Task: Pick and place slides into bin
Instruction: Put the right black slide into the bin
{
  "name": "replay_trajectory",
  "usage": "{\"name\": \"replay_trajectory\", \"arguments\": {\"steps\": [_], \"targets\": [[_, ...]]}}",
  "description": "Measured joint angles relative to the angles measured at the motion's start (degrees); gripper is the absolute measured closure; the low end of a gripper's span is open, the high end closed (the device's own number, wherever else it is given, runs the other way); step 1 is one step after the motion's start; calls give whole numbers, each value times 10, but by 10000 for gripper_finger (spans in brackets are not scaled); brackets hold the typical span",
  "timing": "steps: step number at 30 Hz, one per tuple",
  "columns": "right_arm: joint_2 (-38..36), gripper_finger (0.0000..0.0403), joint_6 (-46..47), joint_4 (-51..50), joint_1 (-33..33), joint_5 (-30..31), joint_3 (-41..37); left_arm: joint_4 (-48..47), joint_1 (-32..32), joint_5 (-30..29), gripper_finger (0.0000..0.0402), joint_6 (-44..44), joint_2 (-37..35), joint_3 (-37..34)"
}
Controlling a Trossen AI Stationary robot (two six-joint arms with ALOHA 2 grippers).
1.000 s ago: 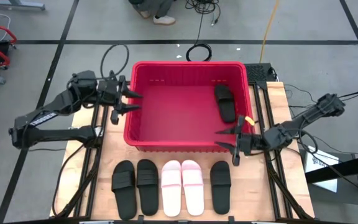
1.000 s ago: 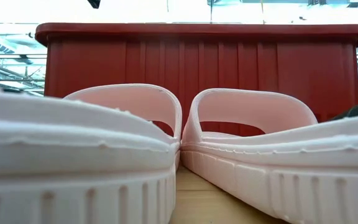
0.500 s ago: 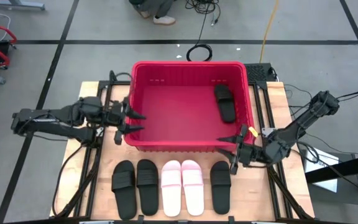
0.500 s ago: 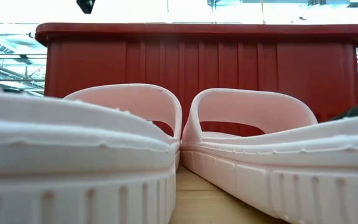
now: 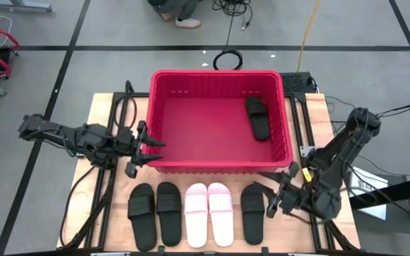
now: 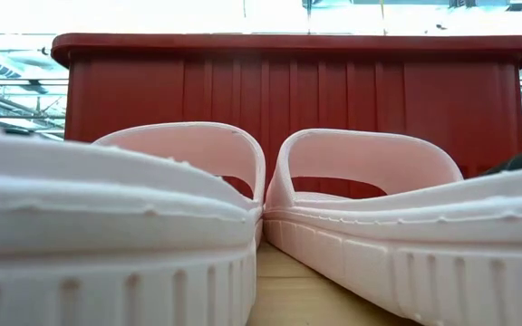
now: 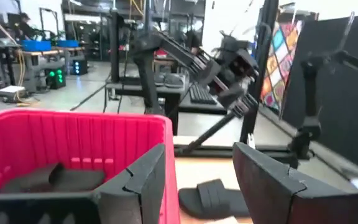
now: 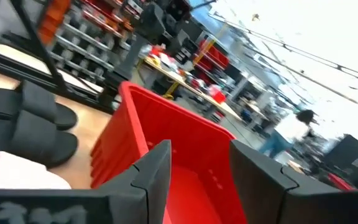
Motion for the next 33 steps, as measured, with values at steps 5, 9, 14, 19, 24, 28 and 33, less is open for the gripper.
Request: {"name": "replay_trajectory", "arguments": {"steps": [5,9,14,19,24,28,33], "targets": [[68,252,-14,1,19,52,48,39,-15,0,215,-6,0,0],[113,252,-39,19,23,89,83,-15,-28,8,215,-32,1,-1],[155,252,-67,90,22,89,108,-13,-43,-8,215,-42,4,0],[184,252,-98,147,30,89,109,-13,-59,-9,215,-43,4,0],[197,252,-85,179,43,89,110,-11,-77,-9,215,-42,4,0],[200,252,-58,183,56,89,109,0,-83,-9,215,-35,4,0],[205,252,-26,176,70,89,109,-2,-90,-9,215,-36,4,0]]}}
